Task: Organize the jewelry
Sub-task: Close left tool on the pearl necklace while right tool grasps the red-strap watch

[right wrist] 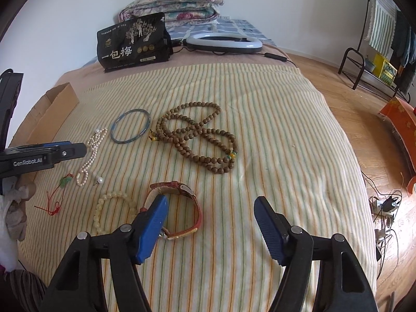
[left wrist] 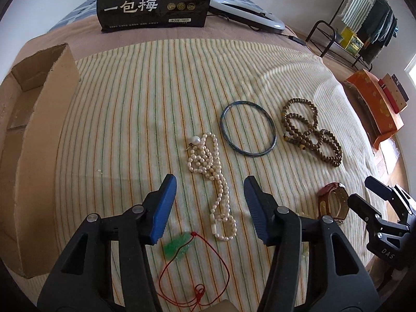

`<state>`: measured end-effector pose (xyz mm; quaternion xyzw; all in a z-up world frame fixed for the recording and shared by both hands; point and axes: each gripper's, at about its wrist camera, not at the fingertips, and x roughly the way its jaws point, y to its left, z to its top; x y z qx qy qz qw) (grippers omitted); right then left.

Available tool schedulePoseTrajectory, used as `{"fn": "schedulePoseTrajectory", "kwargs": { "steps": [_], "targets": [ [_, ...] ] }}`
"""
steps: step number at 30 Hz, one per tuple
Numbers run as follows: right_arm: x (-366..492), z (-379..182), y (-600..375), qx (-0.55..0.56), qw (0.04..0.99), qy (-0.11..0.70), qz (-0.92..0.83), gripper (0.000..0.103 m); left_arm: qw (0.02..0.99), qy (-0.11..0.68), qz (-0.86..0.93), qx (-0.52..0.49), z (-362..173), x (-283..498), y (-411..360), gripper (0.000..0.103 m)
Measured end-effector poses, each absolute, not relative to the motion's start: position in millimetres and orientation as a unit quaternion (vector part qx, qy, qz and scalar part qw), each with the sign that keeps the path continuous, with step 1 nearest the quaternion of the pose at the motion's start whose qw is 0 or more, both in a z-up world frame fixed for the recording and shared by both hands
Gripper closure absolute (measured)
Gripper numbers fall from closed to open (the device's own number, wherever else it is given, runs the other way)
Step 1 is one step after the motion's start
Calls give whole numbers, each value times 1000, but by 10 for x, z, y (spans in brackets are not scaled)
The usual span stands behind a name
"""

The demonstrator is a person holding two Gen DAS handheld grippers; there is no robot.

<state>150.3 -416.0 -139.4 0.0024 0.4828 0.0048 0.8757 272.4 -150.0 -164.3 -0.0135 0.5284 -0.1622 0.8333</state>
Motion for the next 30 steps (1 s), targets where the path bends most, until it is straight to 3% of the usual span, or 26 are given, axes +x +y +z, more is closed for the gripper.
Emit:
{"fn": "schedulePoseTrajectory", "kwargs": {
  "steps": [8, 17, 25, 30],
  "targets": [
    [1653, -1549, -4145, 3, 865, 501, 15, 36, 830, 536, -153, -12, -1801, 2840, -1566, 54],
    [1736, -1723, -4105, -10, 853, 522, 13, 43, 836, 531, -141, -17, -1850, 2897, -1547, 71],
    [1734, -1712, -4043, -19, 849, 528, 15, 73, 841, 523, -133, -22, -1858, 2905, -1484, 94],
    [1720, -1705, -4001, -9, 850, 526, 25, 93, 838, 524, -146, -43, -1813, 2888, -1402, 98]
  ]
}}
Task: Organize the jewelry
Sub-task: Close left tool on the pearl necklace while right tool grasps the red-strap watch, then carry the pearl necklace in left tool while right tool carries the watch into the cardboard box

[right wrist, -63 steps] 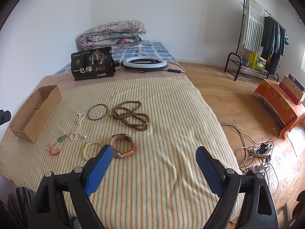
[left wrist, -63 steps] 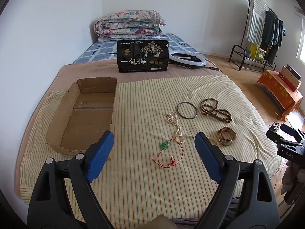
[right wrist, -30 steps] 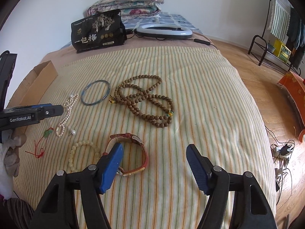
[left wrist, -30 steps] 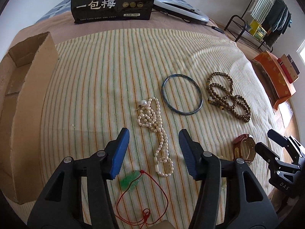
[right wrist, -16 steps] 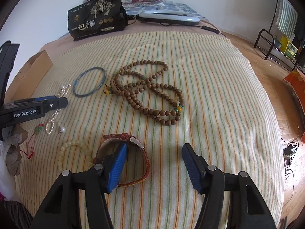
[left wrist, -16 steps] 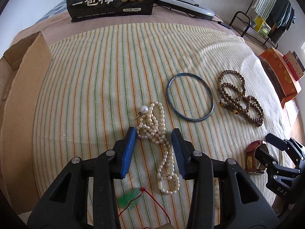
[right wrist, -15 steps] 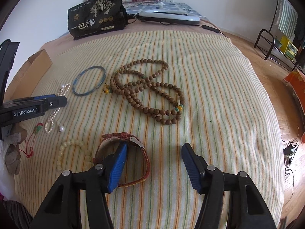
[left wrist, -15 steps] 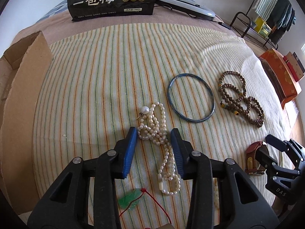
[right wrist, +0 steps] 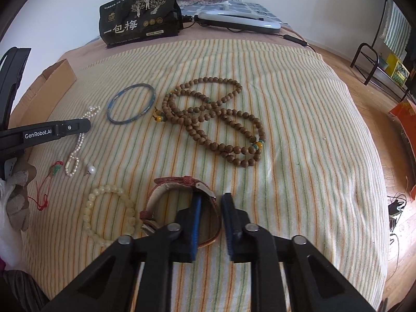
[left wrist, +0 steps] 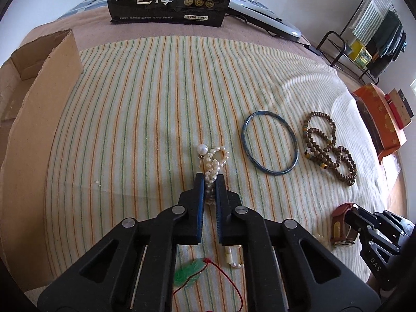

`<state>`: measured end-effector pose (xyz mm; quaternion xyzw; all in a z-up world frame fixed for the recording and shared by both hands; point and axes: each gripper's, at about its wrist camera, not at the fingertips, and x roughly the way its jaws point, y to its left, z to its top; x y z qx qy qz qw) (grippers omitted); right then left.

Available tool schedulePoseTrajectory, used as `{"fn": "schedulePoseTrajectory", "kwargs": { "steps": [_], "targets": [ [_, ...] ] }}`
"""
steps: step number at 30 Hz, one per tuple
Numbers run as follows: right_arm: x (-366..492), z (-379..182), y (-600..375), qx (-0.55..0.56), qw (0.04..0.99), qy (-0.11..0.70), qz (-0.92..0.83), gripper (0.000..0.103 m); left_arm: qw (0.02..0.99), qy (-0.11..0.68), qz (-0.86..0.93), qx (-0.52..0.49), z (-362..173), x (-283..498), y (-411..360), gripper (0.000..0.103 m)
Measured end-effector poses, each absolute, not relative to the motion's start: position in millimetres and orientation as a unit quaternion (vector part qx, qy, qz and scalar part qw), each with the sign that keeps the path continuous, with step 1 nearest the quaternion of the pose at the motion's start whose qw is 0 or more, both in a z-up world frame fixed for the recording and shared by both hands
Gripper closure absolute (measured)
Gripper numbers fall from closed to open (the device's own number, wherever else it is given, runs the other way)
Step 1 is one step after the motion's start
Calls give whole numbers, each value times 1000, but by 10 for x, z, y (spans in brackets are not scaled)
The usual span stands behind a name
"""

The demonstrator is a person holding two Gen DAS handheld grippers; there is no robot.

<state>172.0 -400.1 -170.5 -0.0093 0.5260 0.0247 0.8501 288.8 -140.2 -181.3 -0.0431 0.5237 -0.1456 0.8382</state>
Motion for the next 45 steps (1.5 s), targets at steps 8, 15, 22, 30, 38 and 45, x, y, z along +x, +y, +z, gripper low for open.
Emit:
{"fn": "schedulePoseTrajectory", "kwargs": {
  "steps": [8, 15, 22, 30, 38, 45],
  "targets": [
    [1658, -1580, -4032, 17, 861, 508, 25, 97, 845, 506, -164, -58, -1555, 2788, -1322, 98],
    [1567, -1361, -4014, 17, 873, 487, 21, 97, 853, 484, -179, -73, -1229, 2633, -1220, 98],
    [1438, -1103, -3986, 19, 884, 466, 20, 97, 866, 458, -185, -79, -906, 2458, -1089, 98],
    [1287, -817, -3896, 18, 896, 444, 27, 97, 881, 431, -179, -79, -605, 2292, -860, 98],
    [1224, -561, -3703, 11, 904, 425, 40, 97, 894, 409, -165, -86, -404, 2147, -533, 98],
    [1226, -380, -3452, 2, 910, 411, 57, 97, 903, 390, -154, -95, -237, 2051, -235, 98]
  ]
}}
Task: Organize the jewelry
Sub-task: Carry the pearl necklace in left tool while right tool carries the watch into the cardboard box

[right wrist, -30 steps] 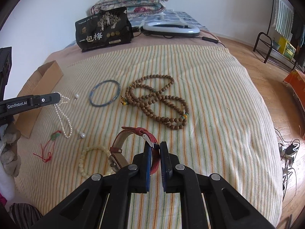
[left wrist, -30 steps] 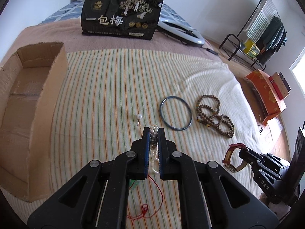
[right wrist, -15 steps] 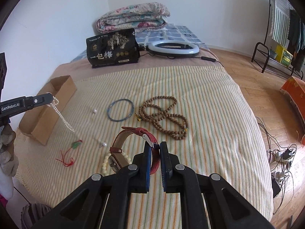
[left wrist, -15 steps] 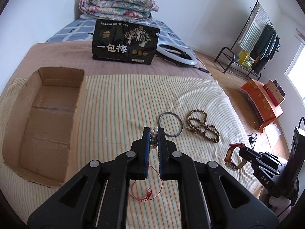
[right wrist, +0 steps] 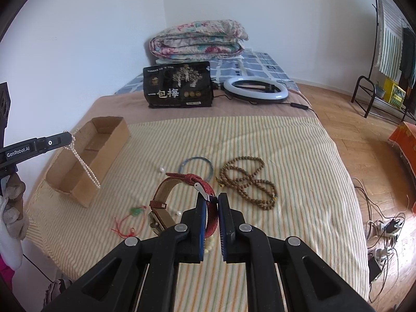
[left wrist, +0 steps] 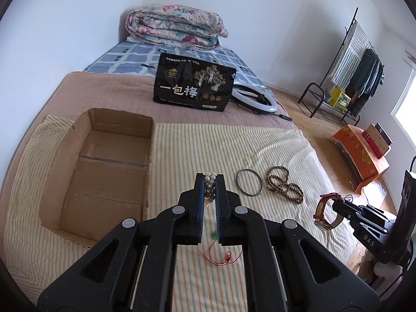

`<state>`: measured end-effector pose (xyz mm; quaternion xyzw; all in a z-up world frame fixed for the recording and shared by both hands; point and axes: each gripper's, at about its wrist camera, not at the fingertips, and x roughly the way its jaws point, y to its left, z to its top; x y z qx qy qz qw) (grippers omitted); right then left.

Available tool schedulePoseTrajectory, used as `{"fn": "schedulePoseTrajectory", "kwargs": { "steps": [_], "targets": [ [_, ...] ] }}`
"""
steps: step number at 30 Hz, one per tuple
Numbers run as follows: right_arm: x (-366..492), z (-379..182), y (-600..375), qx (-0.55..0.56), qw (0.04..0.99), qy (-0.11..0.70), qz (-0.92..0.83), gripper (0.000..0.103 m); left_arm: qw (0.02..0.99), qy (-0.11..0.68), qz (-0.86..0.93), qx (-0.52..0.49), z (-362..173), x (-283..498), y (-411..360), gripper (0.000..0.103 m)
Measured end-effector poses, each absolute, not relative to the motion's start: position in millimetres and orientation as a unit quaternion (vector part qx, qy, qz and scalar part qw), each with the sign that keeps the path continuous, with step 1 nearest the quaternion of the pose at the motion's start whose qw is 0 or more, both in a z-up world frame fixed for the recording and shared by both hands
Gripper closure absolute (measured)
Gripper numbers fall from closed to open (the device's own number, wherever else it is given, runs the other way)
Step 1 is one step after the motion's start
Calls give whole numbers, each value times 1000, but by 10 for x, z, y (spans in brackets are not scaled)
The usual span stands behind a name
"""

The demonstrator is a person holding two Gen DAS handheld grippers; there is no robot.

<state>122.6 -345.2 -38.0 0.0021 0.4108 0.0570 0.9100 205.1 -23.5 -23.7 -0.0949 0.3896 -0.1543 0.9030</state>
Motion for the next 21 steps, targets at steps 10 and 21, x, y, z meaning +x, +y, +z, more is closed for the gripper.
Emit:
{"fn": "schedulePoseTrajectory", "kwargs": {
  "steps": [10, 21],
  "targets": [
    [1343, -261, -2932, -10, 911, 403, 92, 97, 913, 373, -130, -104, -136, 2029, 253, 98],
    [1644, -286, -2251, -34, 902, 406, 142, 97, 918, 367, -92, -117, -179, 2073, 848, 98]
  ]
}}
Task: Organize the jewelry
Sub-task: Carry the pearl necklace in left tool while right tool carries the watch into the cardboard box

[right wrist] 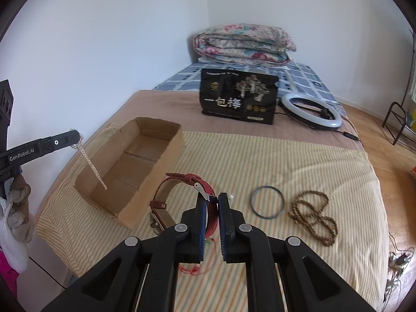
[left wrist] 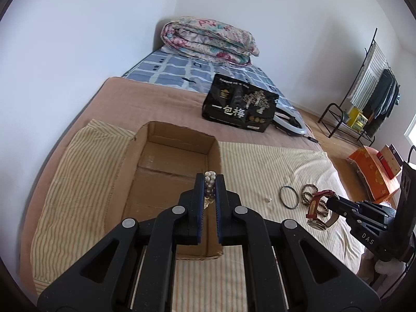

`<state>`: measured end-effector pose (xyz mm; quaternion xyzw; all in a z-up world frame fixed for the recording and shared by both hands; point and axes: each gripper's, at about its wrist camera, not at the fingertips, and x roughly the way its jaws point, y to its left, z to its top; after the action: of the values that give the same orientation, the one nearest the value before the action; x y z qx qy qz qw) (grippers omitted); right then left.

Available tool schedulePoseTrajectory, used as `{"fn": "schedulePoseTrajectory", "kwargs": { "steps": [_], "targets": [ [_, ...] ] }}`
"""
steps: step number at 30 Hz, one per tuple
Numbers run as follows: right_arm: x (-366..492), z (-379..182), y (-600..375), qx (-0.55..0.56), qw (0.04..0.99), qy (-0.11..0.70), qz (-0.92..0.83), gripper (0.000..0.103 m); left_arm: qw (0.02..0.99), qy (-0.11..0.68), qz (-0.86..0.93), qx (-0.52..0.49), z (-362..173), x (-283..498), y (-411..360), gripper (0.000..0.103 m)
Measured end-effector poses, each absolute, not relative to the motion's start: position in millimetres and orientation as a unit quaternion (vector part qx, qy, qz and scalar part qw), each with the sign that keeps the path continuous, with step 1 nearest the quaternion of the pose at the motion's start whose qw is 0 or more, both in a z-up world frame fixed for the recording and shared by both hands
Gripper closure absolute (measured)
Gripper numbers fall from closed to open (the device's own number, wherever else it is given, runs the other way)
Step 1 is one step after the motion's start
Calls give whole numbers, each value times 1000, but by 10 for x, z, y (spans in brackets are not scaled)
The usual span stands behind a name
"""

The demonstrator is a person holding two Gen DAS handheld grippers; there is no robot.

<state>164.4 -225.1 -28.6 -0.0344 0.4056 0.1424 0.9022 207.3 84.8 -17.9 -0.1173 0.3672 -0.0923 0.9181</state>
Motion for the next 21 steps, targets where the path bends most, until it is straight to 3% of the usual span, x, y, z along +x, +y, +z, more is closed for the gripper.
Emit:
{"fn": "schedulePoseTrajectory", "kwargs": {
  "steps": [21],
  "targets": [
    [2220, -608, -1313, -46, 873, 436, 215, 97, 910, 391, -52, -128, -502, 2117, 1370, 98]
  ]
}}
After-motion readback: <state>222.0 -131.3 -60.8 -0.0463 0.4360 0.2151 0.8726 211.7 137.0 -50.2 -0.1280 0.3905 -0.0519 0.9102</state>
